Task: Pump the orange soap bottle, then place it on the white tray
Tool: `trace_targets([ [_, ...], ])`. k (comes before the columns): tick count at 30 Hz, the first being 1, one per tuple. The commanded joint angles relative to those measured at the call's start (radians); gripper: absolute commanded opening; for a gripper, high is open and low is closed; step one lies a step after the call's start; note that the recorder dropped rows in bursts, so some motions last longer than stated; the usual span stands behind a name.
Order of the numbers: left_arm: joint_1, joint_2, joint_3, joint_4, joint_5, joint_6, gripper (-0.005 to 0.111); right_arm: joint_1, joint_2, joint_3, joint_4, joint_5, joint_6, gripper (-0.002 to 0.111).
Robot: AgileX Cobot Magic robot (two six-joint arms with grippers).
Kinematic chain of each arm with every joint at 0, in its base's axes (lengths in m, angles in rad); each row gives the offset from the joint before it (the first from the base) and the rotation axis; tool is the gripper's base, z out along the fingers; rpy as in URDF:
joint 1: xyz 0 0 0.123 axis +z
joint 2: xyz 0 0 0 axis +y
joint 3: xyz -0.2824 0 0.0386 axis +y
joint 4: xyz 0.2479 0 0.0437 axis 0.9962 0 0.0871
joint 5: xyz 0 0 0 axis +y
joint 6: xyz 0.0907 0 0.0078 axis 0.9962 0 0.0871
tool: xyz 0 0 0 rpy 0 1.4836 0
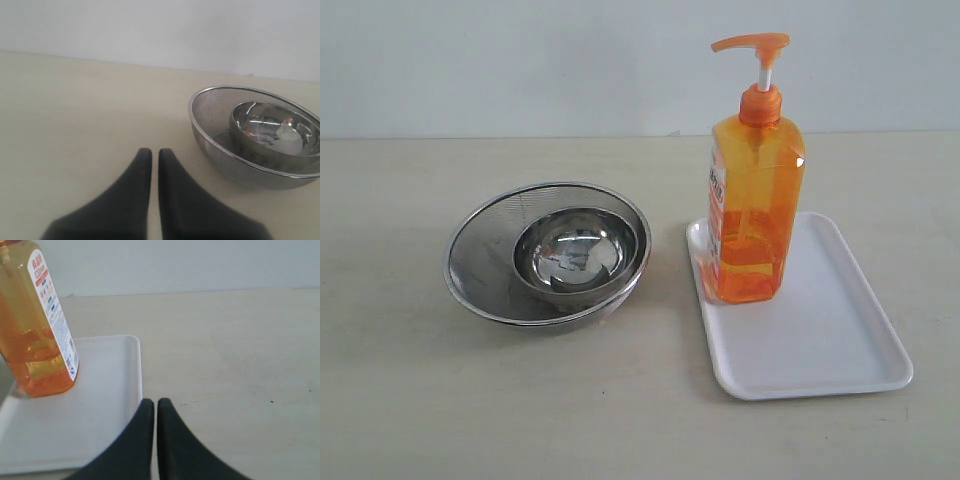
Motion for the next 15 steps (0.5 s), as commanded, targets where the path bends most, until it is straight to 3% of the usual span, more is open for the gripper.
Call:
trace_targets([
  [1, 0.003, -0.003, 0.004, 0.002, -0.002, 0.0, 0.005, -0.001, -0.006, 0.0, -0.003, -0.004, -0.003, 0.0],
  [15, 0.003, -0.003, 0.004, 0.002, -0.005, 0.0, 0.005, -0.001, -0.006, 0.0, -0.003, -0.004, -0.003, 0.0],
])
